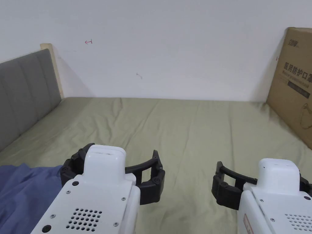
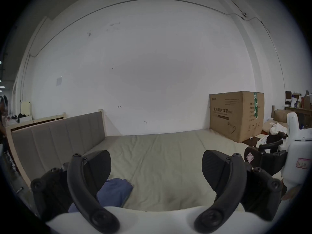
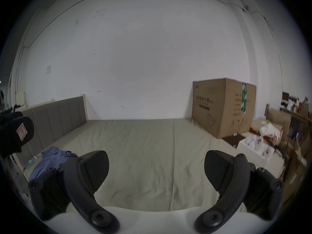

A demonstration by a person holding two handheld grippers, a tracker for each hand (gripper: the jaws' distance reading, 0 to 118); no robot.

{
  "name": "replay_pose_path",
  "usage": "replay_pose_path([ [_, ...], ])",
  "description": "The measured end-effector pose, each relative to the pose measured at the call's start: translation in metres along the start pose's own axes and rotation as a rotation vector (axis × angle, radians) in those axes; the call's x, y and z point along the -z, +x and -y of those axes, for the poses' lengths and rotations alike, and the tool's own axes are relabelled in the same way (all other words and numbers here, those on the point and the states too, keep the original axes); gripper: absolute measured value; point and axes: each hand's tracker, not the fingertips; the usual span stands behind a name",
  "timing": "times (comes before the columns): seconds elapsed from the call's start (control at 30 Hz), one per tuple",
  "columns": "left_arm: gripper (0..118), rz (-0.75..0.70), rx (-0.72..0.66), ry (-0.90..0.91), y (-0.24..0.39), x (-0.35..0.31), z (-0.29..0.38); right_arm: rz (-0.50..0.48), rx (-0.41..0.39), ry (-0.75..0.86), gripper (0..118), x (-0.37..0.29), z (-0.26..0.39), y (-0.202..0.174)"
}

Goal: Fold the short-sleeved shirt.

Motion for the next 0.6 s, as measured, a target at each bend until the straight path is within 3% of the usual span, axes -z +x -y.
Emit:
replay_pose_path([
  [0.13,110,0.045,0.017,-0.052,0.002,0.002,-0.001,0.077,-0.097,0.054,113,-0.016,-0.01,-0.019],
  [0.17,106,0.037,0.002,-0.061,0.004,0.001,-0.002,0.087,-0.111,0.081,108,-0.019,-0.01,-0.022],
  [0.2,94,0.037,-0.02,-0.058,0.004,0.0,-0.002,0.089,-0.118,0.106,97,-0.022,-0.009,-0.024],
  [0.23,68,0.043,-0.04,-0.047,0.004,-0.001,-0.002,0.095,-0.108,0.101,71,-0.022,-0.008,-0.022],
  [0.27,23,0.036,-0.047,-0.044,0.004,-0.001,-0.002,0.113,-0.088,0.097,23,-0.019,-0.008,-0.018],
  [0.3,0,0.022,-0.046,-0.047,0.005,0.0,-0.003,0.096,-0.041,0.077,14,-0.017,-0.009,-0.014],
  [0.37,0,-0.017,-0.021,-0.05,0.007,-0.001,-0.003,0.063,-0.028,0.029,13,-0.016,-0.01,-0.008],
  [0.43,0,-0.016,-0.014,-0.031,0.005,-0.003,-0.002,0.103,-0.088,0.032,1,-0.014,-0.008,-0.008],
  [0.47,0,-0.03,-0.024,-0.02,0.006,-0.004,-0.003,0.124,-0.107,0.046,1,-0.015,-0.007,-0.01],
  [0.6,0,-0.028,-0.052,-0.048,-0.001,0.0,-0.003,0.068,-0.066,0.027,0,-0.014,-0.011,-0.01],
])
